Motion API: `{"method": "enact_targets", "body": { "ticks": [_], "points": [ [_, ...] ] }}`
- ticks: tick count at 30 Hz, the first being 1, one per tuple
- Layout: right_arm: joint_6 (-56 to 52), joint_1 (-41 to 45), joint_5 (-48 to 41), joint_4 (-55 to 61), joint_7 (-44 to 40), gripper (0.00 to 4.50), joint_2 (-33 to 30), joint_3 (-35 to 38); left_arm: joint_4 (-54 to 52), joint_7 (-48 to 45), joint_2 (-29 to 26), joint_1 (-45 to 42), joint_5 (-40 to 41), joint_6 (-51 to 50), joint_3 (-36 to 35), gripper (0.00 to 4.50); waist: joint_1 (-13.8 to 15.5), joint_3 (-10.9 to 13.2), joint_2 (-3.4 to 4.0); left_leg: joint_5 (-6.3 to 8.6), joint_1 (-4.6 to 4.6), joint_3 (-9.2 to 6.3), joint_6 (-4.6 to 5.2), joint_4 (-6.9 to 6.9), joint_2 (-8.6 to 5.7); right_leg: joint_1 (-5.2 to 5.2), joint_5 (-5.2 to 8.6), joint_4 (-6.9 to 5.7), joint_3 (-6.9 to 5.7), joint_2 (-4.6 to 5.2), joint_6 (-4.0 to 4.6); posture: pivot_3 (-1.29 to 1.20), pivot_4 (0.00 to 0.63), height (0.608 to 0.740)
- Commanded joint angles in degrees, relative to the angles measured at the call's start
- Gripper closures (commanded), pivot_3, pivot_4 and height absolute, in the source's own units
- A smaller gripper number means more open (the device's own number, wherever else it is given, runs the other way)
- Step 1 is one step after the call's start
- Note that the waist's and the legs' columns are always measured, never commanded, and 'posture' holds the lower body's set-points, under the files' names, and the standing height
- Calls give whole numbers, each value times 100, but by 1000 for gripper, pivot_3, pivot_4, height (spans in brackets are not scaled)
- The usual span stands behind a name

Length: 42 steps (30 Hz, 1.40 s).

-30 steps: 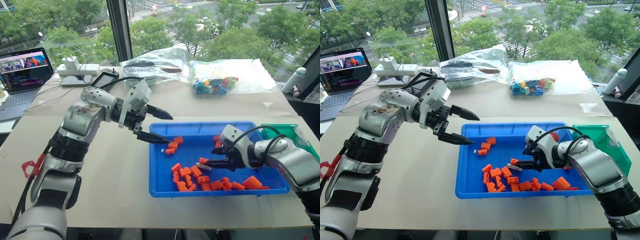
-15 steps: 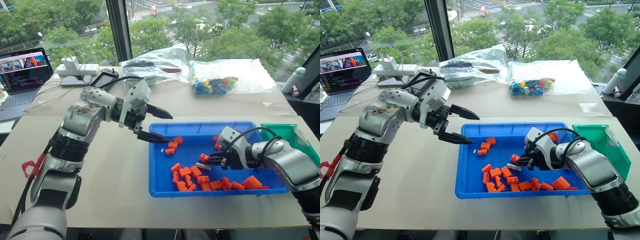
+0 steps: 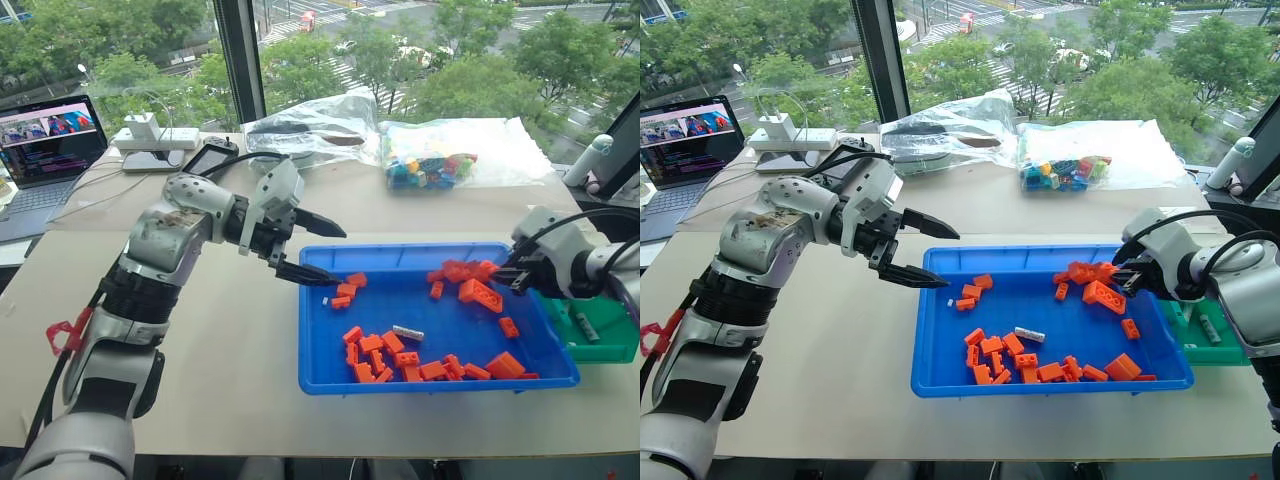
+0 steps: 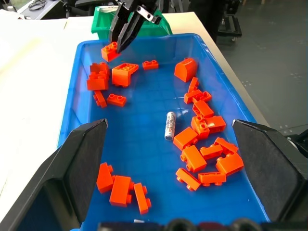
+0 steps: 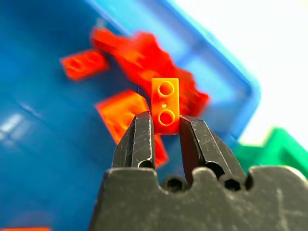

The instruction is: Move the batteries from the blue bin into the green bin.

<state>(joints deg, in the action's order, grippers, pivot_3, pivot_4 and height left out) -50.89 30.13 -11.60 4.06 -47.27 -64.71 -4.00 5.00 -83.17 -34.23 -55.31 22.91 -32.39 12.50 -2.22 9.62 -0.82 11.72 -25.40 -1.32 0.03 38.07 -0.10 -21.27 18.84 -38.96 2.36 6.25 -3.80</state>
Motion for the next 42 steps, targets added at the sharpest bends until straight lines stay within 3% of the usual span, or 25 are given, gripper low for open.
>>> {"method": "enact_targets", "body": {
  "ticks": [1,7,10,12,19,29,30,31,38,41,42],
  "points": [
    [26,206,-29,171,14,2171,74,272,-32,-40,-3,-126,2,145,-35,0,-22,0,0,0,0,0,0,-1,1,0,0,0,0,0,0,0,150,737],
    [-109,186,-377,695,-351,72,104,345,-40,-61,-15,-104,-8,147,-44,0,-15,0,0,0,0,-2,0,-1,1,1,0,-2,-1,-1,0,0,150,737],
    [-252,-164,-961,1556,-1011,72,23,228,-10,-70,-17,-106,-18,172,-42,0,-9,0,0,0,-1,-3,0,-1,1,1,0,-2,-1,-1,0,0,150,737],
    [-397,-220,-1137,1878,-992,72,262,62,-1,-77,-19,-104,-22,185,-41,0,-8,0,0,0,-1,-6,0,-1,1,3,0,-1,-4,-1,0,0,150,737],
    [-236,-290,-700,1858,-646,72,648,-677,7,-95,-23,-109,-30,193,-40,0,-7,0,0,0,0,-5,0,2,0,4,0,-2,-2,-1,0,0,150,737],
    [55,-471,-437,1770,-715,72,772,-1039,-28,-87,-46,-117,-10,163,-87,0,-15,0,0,0,-1,-6,0,2,0,4,0,-1,-3,-1,0,0,150,737],
    [52,-469,-442,1771,-731,585,801,-1062,-22,-90,-47,-119,-13,168,-86,0,-19,0,0,0,0,-6,0,2,0,4,0,-1,-3,-1,0,0,150,737],
    [56,-474,-440,1773,-744,728,827,-1085,-18,-90,-48,-122,-15,169,-85,0,-21,0,0,0,0,-6,0,2,0,3,0,-1,-3,-1,0,0,150,737],
    [226,-465,-71,1634,-697,3227,943,-1388,4,-106,-25,-139,-26,190,-60,0,-16,0,0,0,0,-7,0,2,0,4,0,-2,-4,-1,0,0,150,737],
    [161,-417,-126,1691,-775,4195,926,-1286,45,-121,1,-164,-44,231,-39,0,-15,0,0,0,0,-7,0,2,0,4,0,-1,-5,-1,0,0,150,737],
    [149,-408,-130,1699,-797,4270,911,-1256,56,-126,6,-170,-48,241,-36,0,-15,0,0,0,0,-7,0,2,0,4,0,-1,-4,-1,0,0,150,737]
  ]
}}
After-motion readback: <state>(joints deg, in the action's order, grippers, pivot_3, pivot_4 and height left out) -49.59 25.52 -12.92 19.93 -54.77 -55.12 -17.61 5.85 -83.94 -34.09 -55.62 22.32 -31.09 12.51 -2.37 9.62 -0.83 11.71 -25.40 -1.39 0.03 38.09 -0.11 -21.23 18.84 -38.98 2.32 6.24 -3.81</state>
